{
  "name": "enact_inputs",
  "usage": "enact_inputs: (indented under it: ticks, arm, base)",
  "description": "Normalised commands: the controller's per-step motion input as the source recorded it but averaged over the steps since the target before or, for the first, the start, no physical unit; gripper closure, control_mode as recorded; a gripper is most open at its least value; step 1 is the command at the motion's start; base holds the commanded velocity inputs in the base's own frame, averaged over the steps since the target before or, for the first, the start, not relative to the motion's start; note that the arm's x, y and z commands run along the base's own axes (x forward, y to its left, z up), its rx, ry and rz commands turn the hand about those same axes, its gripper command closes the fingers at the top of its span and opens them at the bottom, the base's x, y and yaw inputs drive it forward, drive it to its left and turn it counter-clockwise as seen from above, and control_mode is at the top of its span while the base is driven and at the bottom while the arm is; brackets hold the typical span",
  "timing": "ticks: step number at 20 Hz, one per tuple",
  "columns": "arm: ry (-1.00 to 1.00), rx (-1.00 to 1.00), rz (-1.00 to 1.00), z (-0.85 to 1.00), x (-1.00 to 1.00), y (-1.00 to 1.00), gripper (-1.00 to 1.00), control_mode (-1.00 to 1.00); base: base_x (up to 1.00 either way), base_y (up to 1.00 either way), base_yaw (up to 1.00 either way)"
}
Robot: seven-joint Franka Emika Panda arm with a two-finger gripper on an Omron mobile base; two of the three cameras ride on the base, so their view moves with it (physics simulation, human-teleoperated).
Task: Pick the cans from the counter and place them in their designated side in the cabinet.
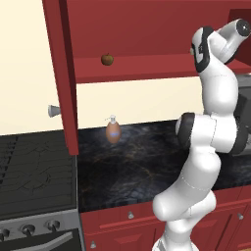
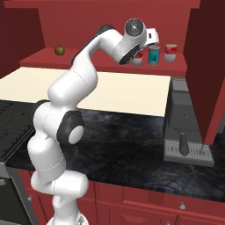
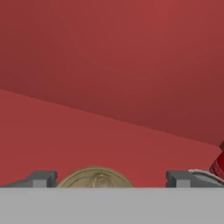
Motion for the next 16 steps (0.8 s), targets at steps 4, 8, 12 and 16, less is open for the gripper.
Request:
enact_inputs:
  ticks: [4,8,12,16]
  arm:
    - [-0.05,0.00,0.06,0.00,0.18,0.00,-1.00,-1.00]
    - [-0.08,0.00,0.05,0.00,0.01,-0.01,-1.00,-1.00]
    - [-0.13,0.00,0.06,0.05,0.00,0.00,-1.00,-1.00]
    - [-0.13,0.00,0.06,0.09,0.00,0.02,-1.00,-1.00]
  base:
    - [0.00,0.00,0.00]
    - [0.00,0.00,0.00]
    - [0.00,0.00,0.00]
    - [0.00,0.00,0.00]
